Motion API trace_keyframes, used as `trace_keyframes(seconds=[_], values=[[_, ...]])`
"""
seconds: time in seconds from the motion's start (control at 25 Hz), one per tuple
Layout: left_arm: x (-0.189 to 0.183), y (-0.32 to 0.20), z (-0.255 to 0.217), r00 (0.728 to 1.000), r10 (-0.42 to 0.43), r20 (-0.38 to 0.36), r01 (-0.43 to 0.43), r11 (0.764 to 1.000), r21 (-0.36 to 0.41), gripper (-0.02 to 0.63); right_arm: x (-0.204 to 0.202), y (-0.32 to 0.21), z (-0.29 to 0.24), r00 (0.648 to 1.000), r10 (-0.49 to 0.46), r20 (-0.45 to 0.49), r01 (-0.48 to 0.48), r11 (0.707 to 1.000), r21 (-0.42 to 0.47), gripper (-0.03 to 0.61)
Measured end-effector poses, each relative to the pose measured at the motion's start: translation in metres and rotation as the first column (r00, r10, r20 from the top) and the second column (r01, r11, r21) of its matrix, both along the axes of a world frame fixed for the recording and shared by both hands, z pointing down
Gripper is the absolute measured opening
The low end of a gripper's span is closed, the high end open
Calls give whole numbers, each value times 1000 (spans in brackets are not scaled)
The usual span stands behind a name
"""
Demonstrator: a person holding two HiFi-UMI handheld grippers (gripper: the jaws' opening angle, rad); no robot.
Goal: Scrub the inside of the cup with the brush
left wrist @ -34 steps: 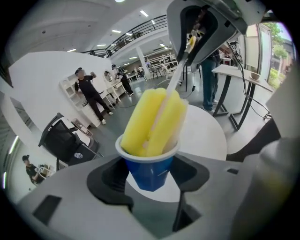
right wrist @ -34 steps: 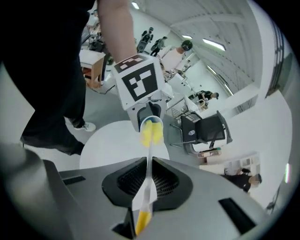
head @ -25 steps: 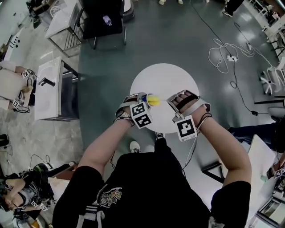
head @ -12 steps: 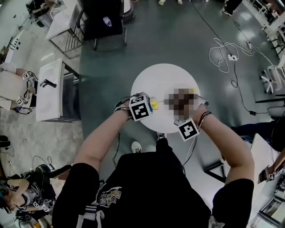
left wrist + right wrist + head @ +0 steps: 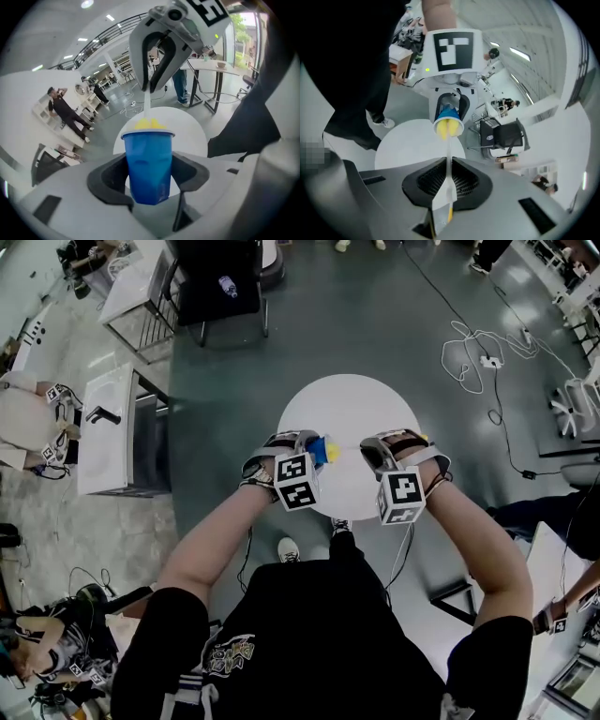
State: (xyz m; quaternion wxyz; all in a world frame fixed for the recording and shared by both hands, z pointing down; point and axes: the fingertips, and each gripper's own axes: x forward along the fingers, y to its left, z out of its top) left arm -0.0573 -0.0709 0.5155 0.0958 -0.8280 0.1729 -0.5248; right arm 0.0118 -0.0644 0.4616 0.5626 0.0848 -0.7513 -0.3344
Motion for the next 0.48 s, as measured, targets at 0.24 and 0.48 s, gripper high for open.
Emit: trace_keyframes(seconds=[0.24,0.48], values=[[-2,-12,-13,996,52,76,-72,956,284,268,6,6,5,958,262,120,-209,918,-336,48],[3,-10,-27,982,122,143,-173,883,437,268,8,20,7,852,502,146,-274,667,-693,48]])
